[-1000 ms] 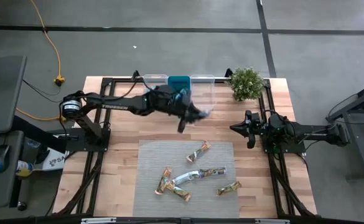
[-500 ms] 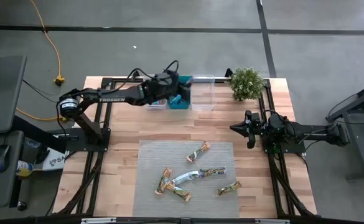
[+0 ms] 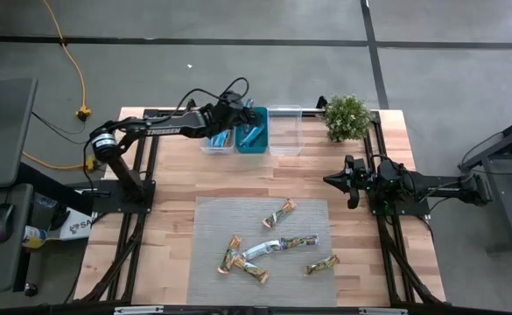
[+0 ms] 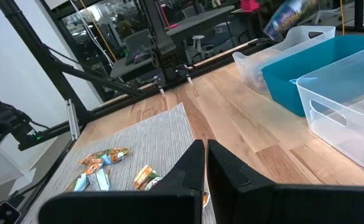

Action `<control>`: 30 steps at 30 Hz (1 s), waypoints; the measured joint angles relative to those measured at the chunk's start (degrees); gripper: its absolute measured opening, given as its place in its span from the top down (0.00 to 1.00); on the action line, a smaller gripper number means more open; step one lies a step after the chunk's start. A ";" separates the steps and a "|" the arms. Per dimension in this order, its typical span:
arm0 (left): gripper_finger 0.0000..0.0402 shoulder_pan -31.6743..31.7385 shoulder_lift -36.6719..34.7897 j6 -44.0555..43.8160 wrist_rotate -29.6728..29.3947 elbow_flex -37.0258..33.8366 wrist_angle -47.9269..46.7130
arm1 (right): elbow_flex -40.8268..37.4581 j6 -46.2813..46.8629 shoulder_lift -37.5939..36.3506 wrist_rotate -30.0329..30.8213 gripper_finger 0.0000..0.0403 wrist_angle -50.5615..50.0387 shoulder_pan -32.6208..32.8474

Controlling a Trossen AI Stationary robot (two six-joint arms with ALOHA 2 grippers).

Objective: Pick and place Granola Bars by type
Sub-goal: Put the blue granola bar into the blue bin

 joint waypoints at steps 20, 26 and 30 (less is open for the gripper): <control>0.85 0.26 13.38 -2.66 0.09 5.53 2.31 | 0.00 -0.02 0.00 0.00 1.00 0.00 0.00; 0.78 0.31 13.38 -2.45 -0.21 5.57 1.10 | 0.00 0.00 0.00 0.01 1.00 0.01 0.00; 0.72 0.31 13.38 -2.46 -0.20 5.57 1.04 | 0.00 0.00 0.00 0.00 1.00 0.00 0.00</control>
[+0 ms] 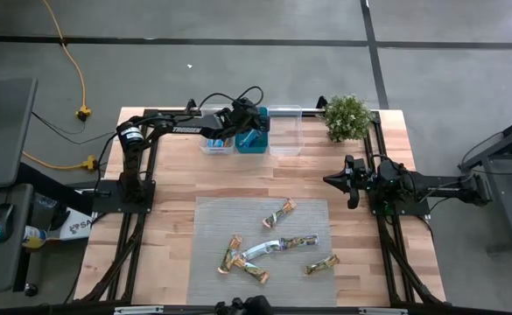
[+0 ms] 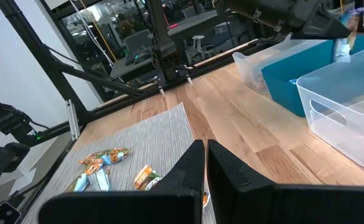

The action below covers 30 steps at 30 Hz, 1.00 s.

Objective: Pick and place Granola Bars by type
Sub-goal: Put the blue granola bar into the blue bin

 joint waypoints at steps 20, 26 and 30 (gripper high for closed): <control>0.56 -0.02 -2.41 16.63 11.56 -0.07 5.75 | 0.00 0.00 0.00 0.00 1.00 0.00 0.00; 0.56 -0.50 -6.15 33.58 28.81 -0.04 7.12 | 0.00 -0.02 0.00 0.00 1.00 0.00 0.02; 0.56 -2.20 -8.77 38.49 39.18 -0.04 7.10 | 0.00 0.00 0.00 0.00 1.00 0.00 0.00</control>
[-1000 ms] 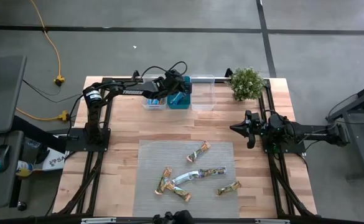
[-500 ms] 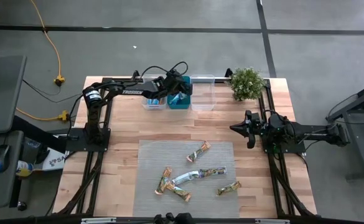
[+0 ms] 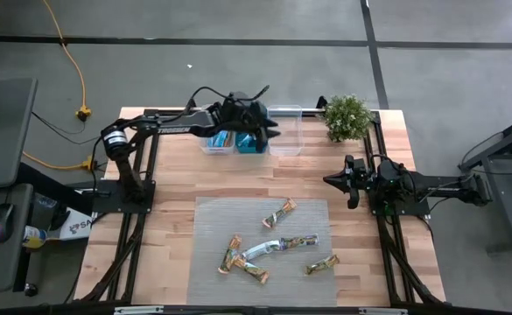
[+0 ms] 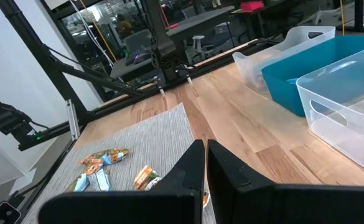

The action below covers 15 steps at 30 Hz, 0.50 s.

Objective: Pick and place Granola Bars by type
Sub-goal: Put the blue granola bar into the blue bin

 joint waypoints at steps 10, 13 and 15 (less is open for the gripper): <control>0.56 -13.00 -2.75 6.07 -1.94 1.68 -0.75 | 0.00 0.00 0.00 0.00 1.00 0.00 0.01; 0.56 -17.76 -2.45 7.41 -4.16 4.66 -3.24 | 0.00 0.00 0.00 0.00 1.00 0.00 0.00; 0.56 -20.90 -2.19 8.25 -6.59 6.34 -6.24 | 0.00 0.00 0.00 0.00 1.00 0.00 0.00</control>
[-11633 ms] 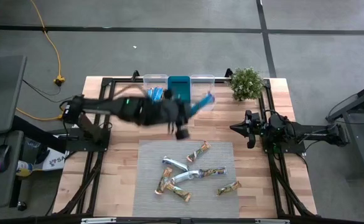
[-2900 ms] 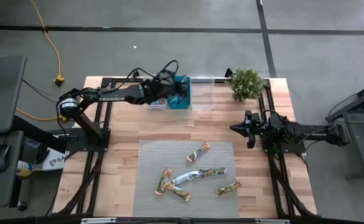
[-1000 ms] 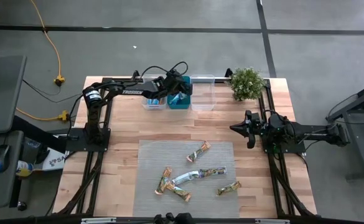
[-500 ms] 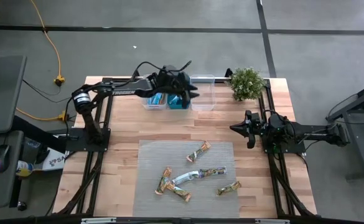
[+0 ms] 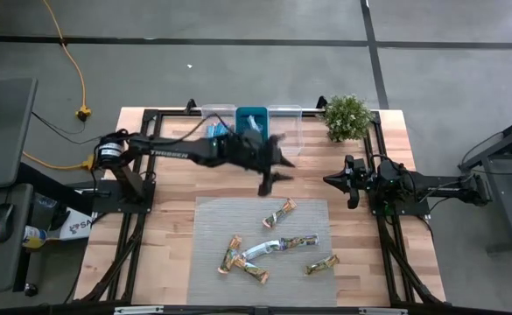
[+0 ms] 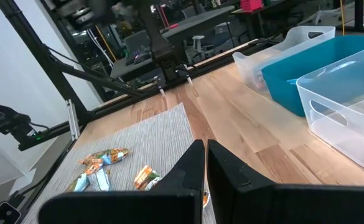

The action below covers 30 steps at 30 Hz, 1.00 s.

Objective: Pick and place Granola Bars by type
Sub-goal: Put the blue granola bar into the blue bin

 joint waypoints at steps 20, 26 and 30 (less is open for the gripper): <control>0.56 -14.18 11.17 2.92 -14.25 16.25 -18.42 | 0.00 0.00 0.26 0.00 1.00 -0.02 0.00; 0.56 -14.92 17.76 3.74 -8.42 18.96 -16.05 | 0.02 0.00 0.81 0.04 1.00 -0.04 0.00; 0.56 -15.02 19.98 3.84 -7.72 19.15 -15.64 | 0.02 0.00 0.91 0.02 1.00 -0.04 0.00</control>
